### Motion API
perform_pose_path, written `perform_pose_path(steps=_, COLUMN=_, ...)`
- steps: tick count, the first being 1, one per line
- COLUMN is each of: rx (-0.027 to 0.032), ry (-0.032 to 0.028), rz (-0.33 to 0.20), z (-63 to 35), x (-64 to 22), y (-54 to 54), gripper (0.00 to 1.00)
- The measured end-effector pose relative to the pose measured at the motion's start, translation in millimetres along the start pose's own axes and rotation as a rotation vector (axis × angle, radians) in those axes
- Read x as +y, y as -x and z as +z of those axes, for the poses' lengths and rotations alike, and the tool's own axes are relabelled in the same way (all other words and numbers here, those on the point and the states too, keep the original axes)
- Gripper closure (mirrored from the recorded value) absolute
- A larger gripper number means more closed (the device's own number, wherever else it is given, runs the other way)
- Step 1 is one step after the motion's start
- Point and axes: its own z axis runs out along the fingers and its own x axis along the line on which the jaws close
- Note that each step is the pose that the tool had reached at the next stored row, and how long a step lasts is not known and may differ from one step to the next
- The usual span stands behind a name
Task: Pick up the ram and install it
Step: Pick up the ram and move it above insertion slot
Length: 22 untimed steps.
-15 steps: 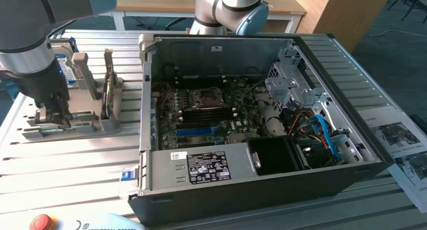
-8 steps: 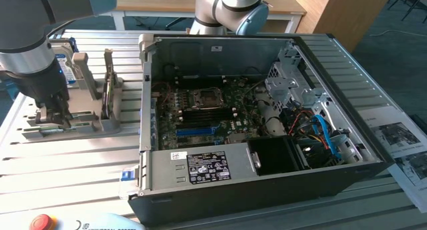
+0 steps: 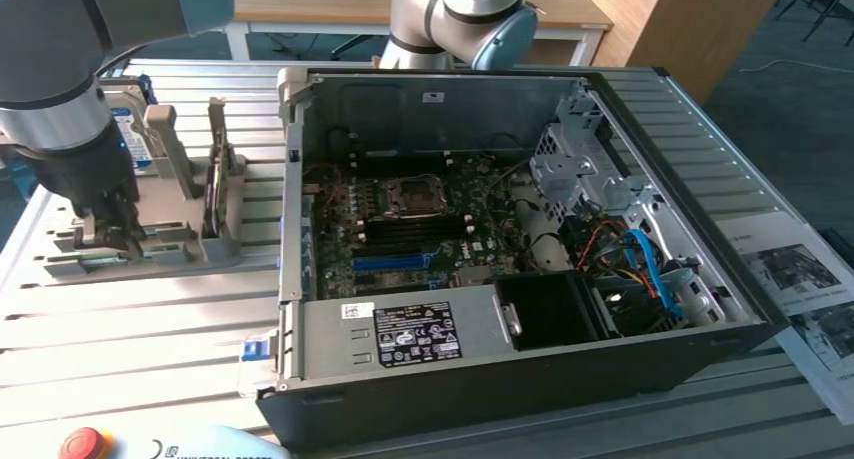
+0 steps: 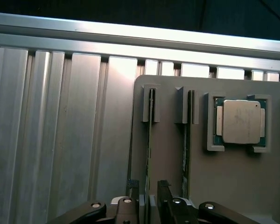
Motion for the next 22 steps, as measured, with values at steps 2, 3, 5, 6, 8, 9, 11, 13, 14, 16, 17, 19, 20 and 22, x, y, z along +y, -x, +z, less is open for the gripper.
perform_pose_path(steps=2, rx=-0.0001, ry=0.0000, rz=0.000, z=1.7, x=-0.1, y=0.0, gripper=0.70)
perform_pose_path(steps=3, rx=0.0001, ry=0.0002, rz=0.000, z=1.8, x=0.0, y=0.0, gripper=0.70)
perform_pose_path(steps=5, rx=0.0000, ry=0.0002, rz=-0.001, z=1.7, x=-0.1, y=-0.1, gripper=0.70)
perform_pose_path(steps=6, rx=0.0000, ry=0.0002, rz=-0.001, z=1.8, x=-0.1, y=0.0, gripper=0.70)
perform_pose_path(steps=8, rx=-0.0002, ry=-0.0002, rz=-0.001, z=2.1, x=-0.2, y=0.4, gripper=0.70)
perform_pose_path(steps=9, rx=-0.0002, ry=-0.0001, rz=-0.001, z=2.2, x=-0.2, y=0.9, gripper=0.70)
perform_pose_path(steps=11, rx=0.0000, ry=0.0000, rz=-0.001, z=2.3, x=-0.2, y=1.8, gripper=0.70)
perform_pose_path(steps=13, rx=-0.0001, ry=-0.0001, rz=-0.002, z=2.6, x=-0.3, y=2.3, gripper=0.70)
perform_pose_path(steps=14, rx=0.0001, ry=0.0002, rz=-0.002, z=2.6, x=-0.3, y=2.4, gripper=0.70)
perform_pose_path(steps=16, rx=0.0004, ry=0.0001, rz=-0.002, z=3.5, x=-0.3, y=2.5, gripper=0.70)
perform_pose_path(steps=17, rx=0.0005, ry=0.0001, rz=-0.002, z=4.1, x=-0.3, y=2.5, gripper=0.70)
perform_pose_path(steps=19, rx=0.0007, ry=0.0002, rz=-0.002, z=5.0, x=-0.4, y=2.4, gripper=0.70)
perform_pose_path(steps=20, rx=0.0007, ry=0.0002, rz=-0.002, z=5.4, x=-0.4, y=2.4, gripper=0.70)
perform_pose_path(steps=22, rx=0.0007, ry=0.0001, rz=-0.002, z=6.5, x=-0.5, y=2.5, gripper=0.70)
